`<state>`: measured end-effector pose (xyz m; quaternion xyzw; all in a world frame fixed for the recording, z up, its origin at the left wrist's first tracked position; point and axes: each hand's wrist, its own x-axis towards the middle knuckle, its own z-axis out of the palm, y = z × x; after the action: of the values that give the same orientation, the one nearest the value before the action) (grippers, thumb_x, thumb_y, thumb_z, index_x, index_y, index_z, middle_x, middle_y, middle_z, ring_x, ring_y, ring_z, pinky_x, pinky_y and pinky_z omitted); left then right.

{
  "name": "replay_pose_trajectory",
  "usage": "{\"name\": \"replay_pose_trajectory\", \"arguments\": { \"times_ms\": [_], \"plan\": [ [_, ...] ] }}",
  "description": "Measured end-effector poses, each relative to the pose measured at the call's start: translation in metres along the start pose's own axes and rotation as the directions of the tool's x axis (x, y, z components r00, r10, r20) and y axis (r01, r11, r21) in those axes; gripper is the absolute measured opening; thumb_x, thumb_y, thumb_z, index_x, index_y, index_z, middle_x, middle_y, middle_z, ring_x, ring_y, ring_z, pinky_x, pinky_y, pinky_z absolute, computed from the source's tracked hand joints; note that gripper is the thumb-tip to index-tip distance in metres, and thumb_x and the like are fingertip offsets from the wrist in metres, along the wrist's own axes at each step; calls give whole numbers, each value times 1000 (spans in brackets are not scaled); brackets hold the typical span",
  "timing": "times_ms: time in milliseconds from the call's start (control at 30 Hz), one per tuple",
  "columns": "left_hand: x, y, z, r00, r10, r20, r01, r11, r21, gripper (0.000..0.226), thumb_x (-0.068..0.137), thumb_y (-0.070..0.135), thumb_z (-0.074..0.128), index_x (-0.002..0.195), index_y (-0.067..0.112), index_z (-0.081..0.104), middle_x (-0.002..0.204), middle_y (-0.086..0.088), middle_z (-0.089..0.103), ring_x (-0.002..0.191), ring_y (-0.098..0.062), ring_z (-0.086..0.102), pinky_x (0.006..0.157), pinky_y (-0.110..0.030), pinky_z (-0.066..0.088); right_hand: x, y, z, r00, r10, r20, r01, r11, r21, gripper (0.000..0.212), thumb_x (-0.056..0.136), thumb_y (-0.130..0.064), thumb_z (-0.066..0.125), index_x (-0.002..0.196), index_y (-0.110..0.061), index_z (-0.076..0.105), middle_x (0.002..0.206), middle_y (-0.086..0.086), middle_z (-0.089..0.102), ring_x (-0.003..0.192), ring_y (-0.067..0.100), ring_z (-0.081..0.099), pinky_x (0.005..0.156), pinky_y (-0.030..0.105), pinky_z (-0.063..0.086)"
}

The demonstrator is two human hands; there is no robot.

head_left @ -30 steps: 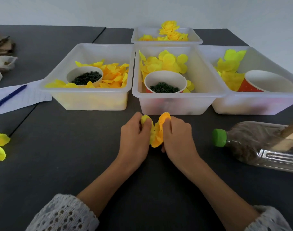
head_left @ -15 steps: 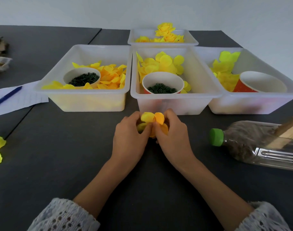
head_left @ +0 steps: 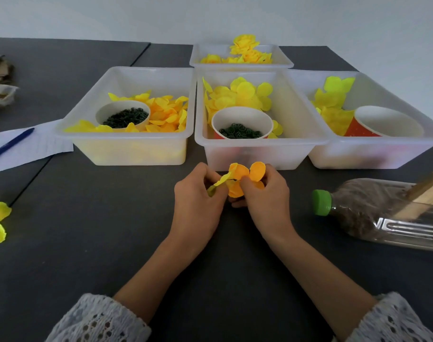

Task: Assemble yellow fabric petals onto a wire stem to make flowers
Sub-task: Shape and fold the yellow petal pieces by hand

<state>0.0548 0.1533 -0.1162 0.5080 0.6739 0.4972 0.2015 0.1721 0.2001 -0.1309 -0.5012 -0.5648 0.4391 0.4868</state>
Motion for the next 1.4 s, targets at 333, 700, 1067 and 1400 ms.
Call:
{"name": "replay_pose_trajectory", "arguments": {
  "times_ms": [333,700,1067,1400],
  "plan": [
    [7,-7,1,993,-113,13,114,993,-38,17,86,15,62,74,19,51,71,-5,61,60,-12,53,48,-15,42,0,2,0,998,-59,14,60,992,-112,8,92,-14,56,90,-8,52,72,9,65,50,15,66,43,21,50],
    [2,-11,-1,989,135,51,-143,967,211,23,95,38,57,80,21,52,72,8,58,66,-9,55,55,-21,43,-5,3,4,947,-304,101,320,886,-336,29,94,-44,53,78,-19,54,66,-6,57,60,13,59,55,33,52],
    [-4,-8,6,951,286,114,-308,877,368,26,94,16,58,79,25,39,66,14,39,58,-3,42,51,-14,27,0,0,0,983,-184,-6,176,949,-261,31,97,-31,55,69,-17,55,55,-7,57,41,5,60,37,12,42],
    [-5,-8,8,934,352,61,-356,904,237,20,92,7,58,78,15,47,69,3,53,61,-10,48,56,-25,38,0,-1,0,982,-185,-47,171,962,-211,34,97,-24,57,63,-17,52,55,-3,57,40,8,60,35,15,43]
  ]
}}
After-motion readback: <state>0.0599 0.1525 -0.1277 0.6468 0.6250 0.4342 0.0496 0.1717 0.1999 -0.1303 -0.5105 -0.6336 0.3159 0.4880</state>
